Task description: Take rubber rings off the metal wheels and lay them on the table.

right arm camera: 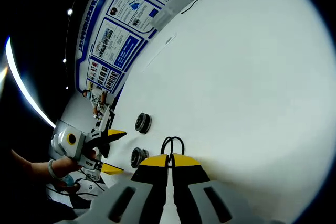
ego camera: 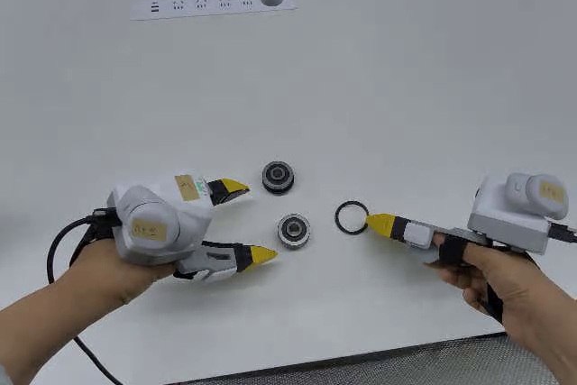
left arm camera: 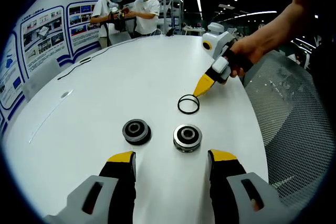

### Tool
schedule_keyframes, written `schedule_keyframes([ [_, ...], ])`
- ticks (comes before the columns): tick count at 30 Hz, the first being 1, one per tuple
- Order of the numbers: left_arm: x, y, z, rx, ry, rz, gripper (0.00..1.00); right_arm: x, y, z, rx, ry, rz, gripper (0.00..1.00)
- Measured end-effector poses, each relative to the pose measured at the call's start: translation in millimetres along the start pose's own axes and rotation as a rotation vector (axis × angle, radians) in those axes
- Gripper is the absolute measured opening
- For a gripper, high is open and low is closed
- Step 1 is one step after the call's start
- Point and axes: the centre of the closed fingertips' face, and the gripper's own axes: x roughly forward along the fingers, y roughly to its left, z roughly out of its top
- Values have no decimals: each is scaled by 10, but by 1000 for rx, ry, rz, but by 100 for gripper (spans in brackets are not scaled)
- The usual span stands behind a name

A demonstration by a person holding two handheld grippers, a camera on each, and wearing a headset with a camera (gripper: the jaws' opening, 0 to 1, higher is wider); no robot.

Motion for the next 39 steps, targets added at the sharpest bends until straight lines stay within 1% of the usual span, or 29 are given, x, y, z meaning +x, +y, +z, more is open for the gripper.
schedule_keyframes([
  [5,3,-1,5,0,2,-2,56,4,-2,5,-49,14,-14,8],
  [7,5,2,8,0,1,-2,56,-3,-15,8,-84,20,-31,9],
  [8,6,3,9,1,2,-3,56,-7,-40,-3,-115,31,-35,10],
  [10,10,9,11,1,2,-1,56,-11,-40,-9,-137,39,-40,11],
  [13,15,12,16,1,2,0,55,-31,-59,-2,-150,39,-52,15],
  [19,12,39,37,-3,-3,7,55,-47,-32,39,-146,27,-46,15],
  [26,-23,154,75,-22,-14,36,52,30,91,118,-151,13,-18,15],
  [29,-29,191,88,-23,-13,46,51,70,137,147,-157,11,-4,15],
  [39,-5,300,149,-15,-12,76,40,179,288,139,-166,23,33,15],
])
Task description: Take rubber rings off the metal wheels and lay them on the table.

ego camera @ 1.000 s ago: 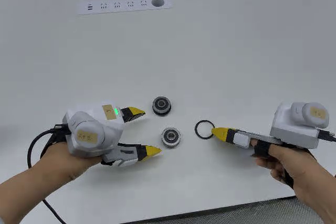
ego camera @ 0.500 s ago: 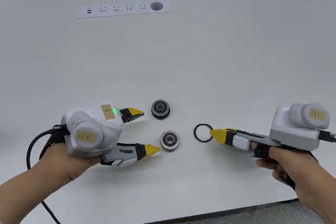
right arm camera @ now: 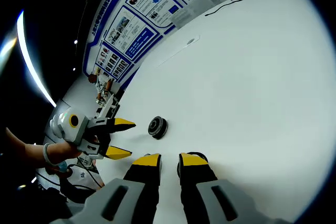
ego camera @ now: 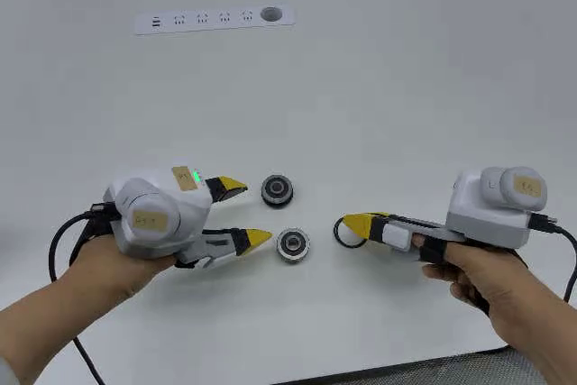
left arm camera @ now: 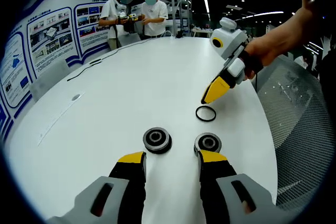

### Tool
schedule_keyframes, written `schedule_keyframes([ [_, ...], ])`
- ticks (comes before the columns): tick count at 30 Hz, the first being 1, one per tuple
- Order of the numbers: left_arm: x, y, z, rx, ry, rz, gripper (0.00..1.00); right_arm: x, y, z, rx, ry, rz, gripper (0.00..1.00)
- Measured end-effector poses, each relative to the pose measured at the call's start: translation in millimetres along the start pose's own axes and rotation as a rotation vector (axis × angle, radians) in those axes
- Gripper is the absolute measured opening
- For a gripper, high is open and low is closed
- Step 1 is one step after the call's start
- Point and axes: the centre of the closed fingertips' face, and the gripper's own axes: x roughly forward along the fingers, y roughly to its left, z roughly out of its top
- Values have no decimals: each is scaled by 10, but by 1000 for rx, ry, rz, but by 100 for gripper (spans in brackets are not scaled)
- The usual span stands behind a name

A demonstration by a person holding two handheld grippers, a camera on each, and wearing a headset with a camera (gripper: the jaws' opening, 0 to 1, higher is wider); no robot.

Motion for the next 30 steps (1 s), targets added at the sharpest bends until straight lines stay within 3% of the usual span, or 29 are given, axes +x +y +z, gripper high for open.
schedule_keyframes([
  [11,70,141,83,-5,0,23,32,77,55,-26,-1,13,24,14],
  [21,190,202,150,4,20,32,24,127,62,-9,6,14,36,14],
  [30,300,222,173,3,28,18,23,153,115,48,-19,-10,61,25],
])
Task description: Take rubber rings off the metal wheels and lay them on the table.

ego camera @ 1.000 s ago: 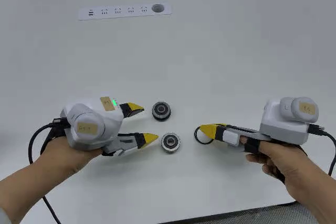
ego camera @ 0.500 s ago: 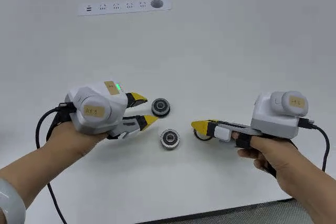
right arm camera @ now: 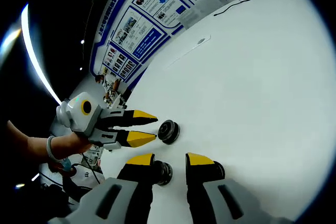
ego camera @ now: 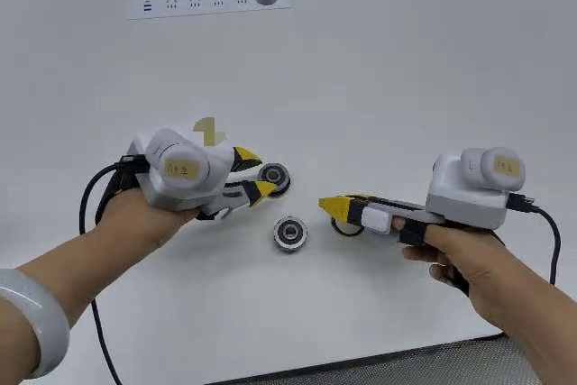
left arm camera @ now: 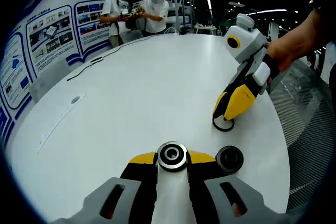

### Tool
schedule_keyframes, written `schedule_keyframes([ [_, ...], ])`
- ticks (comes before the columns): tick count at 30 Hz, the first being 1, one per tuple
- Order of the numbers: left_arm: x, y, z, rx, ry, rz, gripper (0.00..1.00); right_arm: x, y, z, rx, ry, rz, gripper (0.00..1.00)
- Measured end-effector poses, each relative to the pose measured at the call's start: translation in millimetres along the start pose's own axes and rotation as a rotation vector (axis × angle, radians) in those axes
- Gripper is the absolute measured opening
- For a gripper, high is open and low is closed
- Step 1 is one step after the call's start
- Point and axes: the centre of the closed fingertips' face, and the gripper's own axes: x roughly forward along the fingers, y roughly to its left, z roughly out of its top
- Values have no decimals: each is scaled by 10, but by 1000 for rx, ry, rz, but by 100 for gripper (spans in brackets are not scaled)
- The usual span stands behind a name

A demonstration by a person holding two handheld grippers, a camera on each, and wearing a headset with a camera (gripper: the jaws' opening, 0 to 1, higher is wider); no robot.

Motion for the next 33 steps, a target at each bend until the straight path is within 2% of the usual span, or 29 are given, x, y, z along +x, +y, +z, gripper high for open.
schedule_keyframes([
  [10,104,12,-16,17,27,-16,20,13,26,39,3,-15,16,29],
  [17,140,9,-67,22,51,-29,18,27,38,70,5,-22,27,32],
  [23,156,-4,-56,29,61,-40,15,38,48,83,6,-23,33,31],
  [33,161,-1,-64,41,56,-54,14,121,80,150,12,-20,50,32],
])
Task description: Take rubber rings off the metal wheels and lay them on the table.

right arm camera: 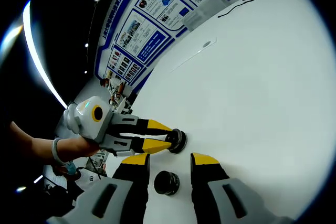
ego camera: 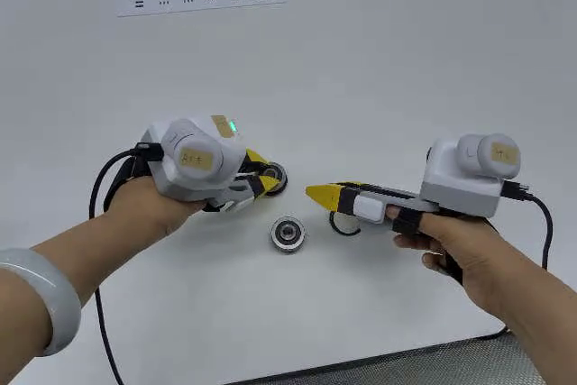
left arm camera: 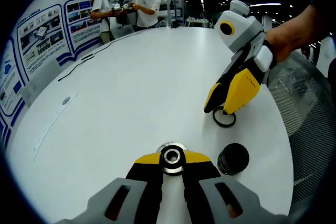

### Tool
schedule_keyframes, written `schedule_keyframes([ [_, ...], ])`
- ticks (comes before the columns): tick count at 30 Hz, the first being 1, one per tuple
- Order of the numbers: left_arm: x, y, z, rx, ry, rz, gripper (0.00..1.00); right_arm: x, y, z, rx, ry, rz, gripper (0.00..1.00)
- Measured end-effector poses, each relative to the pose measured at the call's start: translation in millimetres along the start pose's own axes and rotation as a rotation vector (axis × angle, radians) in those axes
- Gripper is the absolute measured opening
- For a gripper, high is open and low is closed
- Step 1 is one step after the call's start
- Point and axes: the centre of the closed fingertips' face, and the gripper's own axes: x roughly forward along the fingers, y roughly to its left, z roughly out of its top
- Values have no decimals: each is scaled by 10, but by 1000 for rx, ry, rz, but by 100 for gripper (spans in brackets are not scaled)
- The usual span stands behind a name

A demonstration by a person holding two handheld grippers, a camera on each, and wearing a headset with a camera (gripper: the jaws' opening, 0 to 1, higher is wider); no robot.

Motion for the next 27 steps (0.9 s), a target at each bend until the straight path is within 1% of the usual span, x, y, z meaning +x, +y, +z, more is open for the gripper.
schedule_keyframes([
  [6,1,-2,-1,1,-2,-2,14,121,25,22,-6,29,17,32],
  [15,-3,-12,1,-5,-3,-2,14,263,96,76,-26,52,36,33],
  [20,-1,-10,-2,-8,-3,-2,14,331,56,104,-37,75,43,33],
  [27,1,-5,-7,-15,-9,-1,13,432,39,67,-42,115,57,34],
])
